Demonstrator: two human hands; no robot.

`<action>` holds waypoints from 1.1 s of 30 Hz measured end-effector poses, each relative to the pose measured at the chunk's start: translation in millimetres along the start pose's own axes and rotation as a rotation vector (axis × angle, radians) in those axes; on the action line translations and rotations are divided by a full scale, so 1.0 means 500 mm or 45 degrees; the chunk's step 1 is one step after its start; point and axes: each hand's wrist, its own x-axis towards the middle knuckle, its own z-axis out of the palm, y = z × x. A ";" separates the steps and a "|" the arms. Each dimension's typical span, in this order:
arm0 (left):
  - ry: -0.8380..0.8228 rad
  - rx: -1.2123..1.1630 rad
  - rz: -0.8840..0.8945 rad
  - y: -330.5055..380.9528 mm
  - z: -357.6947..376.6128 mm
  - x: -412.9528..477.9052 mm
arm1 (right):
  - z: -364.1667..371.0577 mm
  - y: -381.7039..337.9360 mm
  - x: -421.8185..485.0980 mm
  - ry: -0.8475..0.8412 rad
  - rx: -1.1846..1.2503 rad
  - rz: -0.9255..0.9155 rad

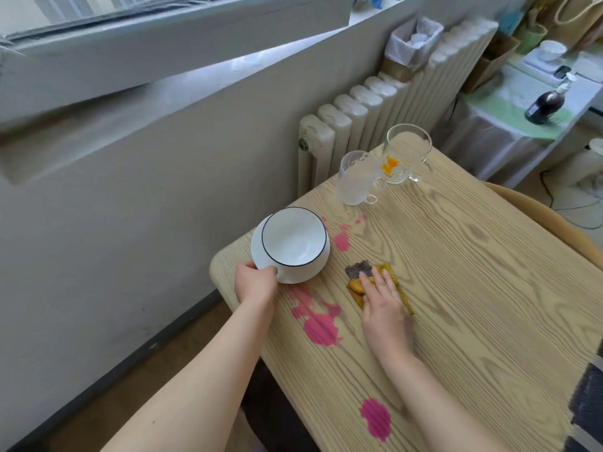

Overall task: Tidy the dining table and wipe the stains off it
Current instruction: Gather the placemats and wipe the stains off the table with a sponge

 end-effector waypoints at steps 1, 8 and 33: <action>-0.020 0.002 0.006 0.000 -0.001 0.002 | -0.001 -0.002 0.001 -0.005 0.011 -0.008; -0.109 -0.161 0.004 0.012 -0.005 0.020 | -0.035 0.024 -0.011 -0.087 -0.125 -0.115; -0.018 -0.397 -0.002 0.044 -0.125 0.063 | 0.012 -0.109 0.224 -0.052 0.144 -0.074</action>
